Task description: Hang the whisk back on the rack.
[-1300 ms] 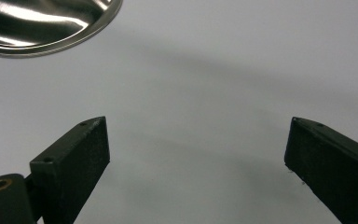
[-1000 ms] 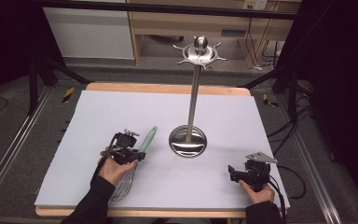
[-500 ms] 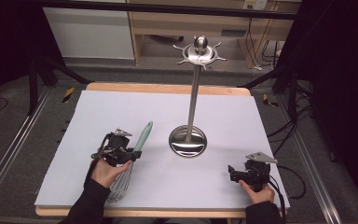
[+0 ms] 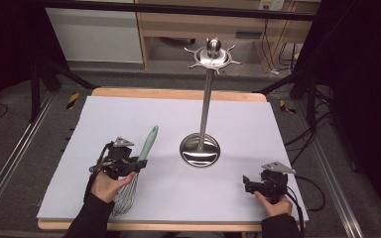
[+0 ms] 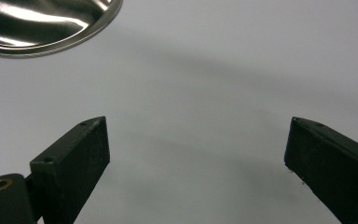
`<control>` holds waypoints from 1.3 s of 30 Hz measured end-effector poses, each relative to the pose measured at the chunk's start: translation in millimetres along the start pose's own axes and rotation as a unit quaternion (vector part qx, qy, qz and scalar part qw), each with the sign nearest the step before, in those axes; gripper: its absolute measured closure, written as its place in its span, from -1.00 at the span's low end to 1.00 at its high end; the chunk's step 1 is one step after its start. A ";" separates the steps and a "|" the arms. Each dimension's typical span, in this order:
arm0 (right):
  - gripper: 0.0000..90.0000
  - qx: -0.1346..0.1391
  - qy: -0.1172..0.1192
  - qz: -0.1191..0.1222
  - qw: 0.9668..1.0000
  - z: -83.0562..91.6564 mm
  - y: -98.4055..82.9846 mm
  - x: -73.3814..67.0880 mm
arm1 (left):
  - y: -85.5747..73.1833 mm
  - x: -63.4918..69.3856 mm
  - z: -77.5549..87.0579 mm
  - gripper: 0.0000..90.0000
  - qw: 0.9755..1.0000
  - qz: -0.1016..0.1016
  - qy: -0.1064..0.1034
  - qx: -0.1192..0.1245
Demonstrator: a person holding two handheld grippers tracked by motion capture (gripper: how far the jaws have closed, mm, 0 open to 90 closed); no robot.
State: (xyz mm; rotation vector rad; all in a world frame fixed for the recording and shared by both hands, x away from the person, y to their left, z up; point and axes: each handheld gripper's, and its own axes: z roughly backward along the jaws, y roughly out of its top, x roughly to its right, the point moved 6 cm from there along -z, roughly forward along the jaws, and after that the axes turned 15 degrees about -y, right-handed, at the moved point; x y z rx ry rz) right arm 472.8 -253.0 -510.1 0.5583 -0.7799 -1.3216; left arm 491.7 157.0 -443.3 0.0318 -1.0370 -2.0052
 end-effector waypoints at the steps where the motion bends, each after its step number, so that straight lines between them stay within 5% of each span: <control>1: -0.84 0.000 0.000 0.000 1.000 0.0 0.0 0.0 | 0.0 0.0 0.0 0.53 1.000 0.000 0.000 0.000; 21: -0.84 0.005 0.004 0.000 1.000 3.1 0.1 -0.4 | 1.9 5.8 29.1 0.53 0.998 -0.016 -0.012 0.052; 39: -0.84 0.006 0.005 -0.001 1.000 3.2 0.1 -0.3 | 11.6 13.4 56.8 0.53 0.991 -0.045 -0.010 0.125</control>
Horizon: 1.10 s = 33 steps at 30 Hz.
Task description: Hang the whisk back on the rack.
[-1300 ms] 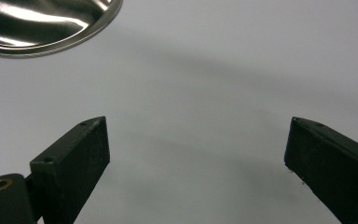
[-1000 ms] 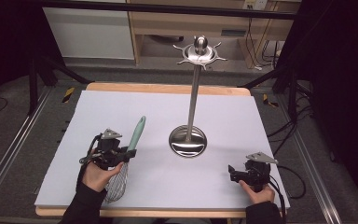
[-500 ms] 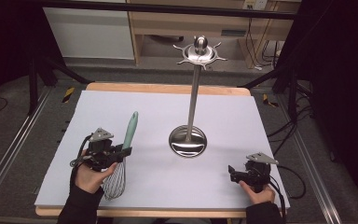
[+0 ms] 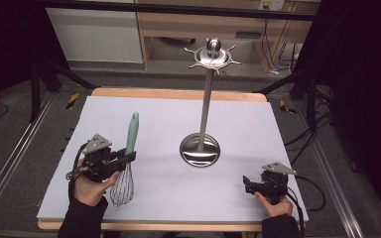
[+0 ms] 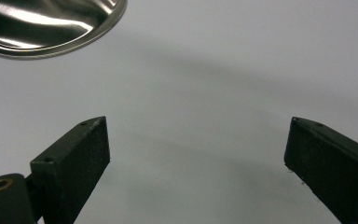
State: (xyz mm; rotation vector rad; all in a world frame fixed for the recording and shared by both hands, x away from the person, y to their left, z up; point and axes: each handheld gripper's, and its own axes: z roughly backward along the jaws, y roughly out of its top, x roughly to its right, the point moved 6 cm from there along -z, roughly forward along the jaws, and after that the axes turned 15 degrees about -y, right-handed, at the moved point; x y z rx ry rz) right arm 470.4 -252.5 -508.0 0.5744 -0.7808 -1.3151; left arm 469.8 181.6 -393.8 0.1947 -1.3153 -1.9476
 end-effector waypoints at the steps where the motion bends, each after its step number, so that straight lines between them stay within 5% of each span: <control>1: -0.84 -0.001 -0.001 -0.002 1.000 0.0 0.1 -0.2 | 0.8 0.3 0.9 0.53 1.000 -0.002 0.000 0.003; 33: -0.84 0.006 -0.001 -0.002 1.000 0.7 2.3 -1.2 | 31.4 19.1 16.0 0.53 0.996 -0.047 -0.017 0.067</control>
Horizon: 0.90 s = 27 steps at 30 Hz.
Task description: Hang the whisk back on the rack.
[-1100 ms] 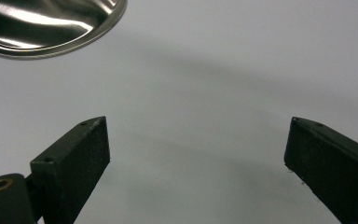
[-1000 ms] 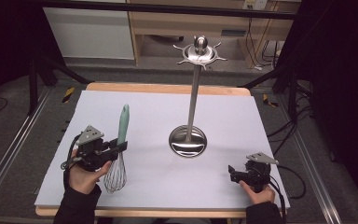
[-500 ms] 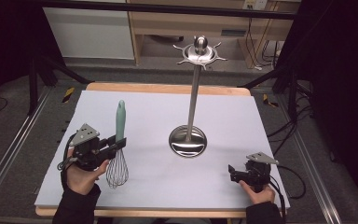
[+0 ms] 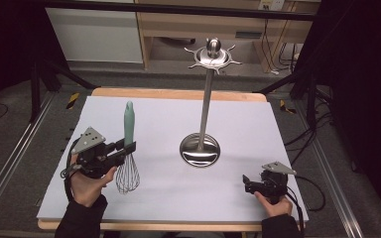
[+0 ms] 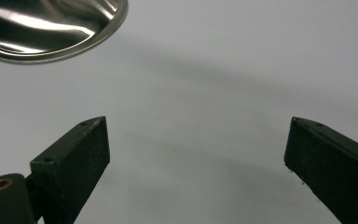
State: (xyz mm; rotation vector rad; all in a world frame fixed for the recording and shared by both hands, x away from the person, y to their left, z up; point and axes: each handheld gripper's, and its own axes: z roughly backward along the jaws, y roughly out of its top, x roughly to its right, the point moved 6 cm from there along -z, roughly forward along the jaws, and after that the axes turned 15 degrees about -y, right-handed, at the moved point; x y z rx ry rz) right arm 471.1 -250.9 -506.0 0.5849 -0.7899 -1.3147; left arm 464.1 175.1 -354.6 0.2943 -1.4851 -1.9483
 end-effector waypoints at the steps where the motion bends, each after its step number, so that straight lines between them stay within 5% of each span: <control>1: -0.84 0.000 0.000 0.001 1.000 -0.2 0.1 0.3 | 0.7 0.4 -0.6 0.53 1.000 -0.002 -0.001 -0.001; 27: -0.84 0.002 -0.002 0.001 1.000 -0.4 1.1 -0.5 | 34.3 17.3 -24.3 0.53 0.999 -0.020 -0.033 0.019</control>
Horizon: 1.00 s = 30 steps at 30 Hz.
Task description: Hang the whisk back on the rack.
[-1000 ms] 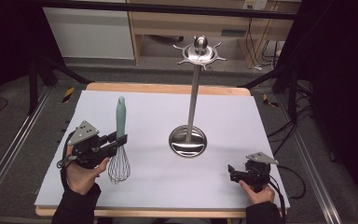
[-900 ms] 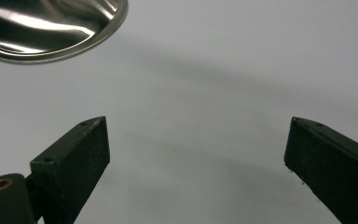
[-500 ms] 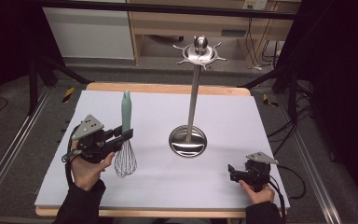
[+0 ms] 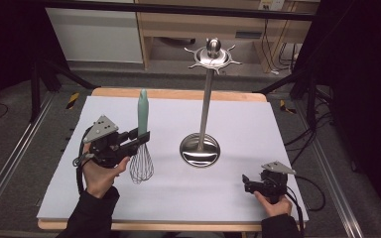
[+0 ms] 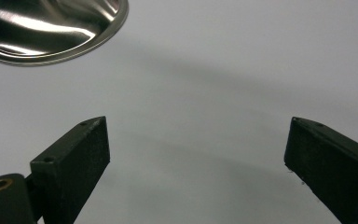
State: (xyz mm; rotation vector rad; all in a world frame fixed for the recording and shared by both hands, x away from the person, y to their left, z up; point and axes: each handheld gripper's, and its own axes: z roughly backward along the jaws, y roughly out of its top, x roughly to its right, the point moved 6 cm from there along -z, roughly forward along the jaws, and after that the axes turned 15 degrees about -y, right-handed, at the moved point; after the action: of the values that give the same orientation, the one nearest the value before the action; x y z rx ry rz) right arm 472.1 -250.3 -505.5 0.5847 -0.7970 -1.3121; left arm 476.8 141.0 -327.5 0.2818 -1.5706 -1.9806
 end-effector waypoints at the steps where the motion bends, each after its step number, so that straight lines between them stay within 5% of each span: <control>1: -0.84 0.000 0.000 -0.002 1.000 0.3 0.0 -0.2 | 0.8 0.3 -1.4 0.53 1.000 0.000 -0.002 0.000; 13: -0.84 0.002 -0.001 -0.003 1.000 0.9 1.8 -0.1 | 23.0 11.1 -24.7 0.53 1.000 -0.019 -0.023 0.005; 30: -0.84 0.003 0.003 -0.004 1.000 0.2 2.4 -0.8 | 45.6 20.0 -35.7 0.53 0.999 -0.035 -0.032 0.008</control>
State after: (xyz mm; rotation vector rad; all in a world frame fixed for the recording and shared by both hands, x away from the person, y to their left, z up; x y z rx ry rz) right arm 473.3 -249.1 -503.7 0.5971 -0.7946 -1.3141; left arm 493.1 94.6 -290.8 0.2858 -1.6370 -2.0504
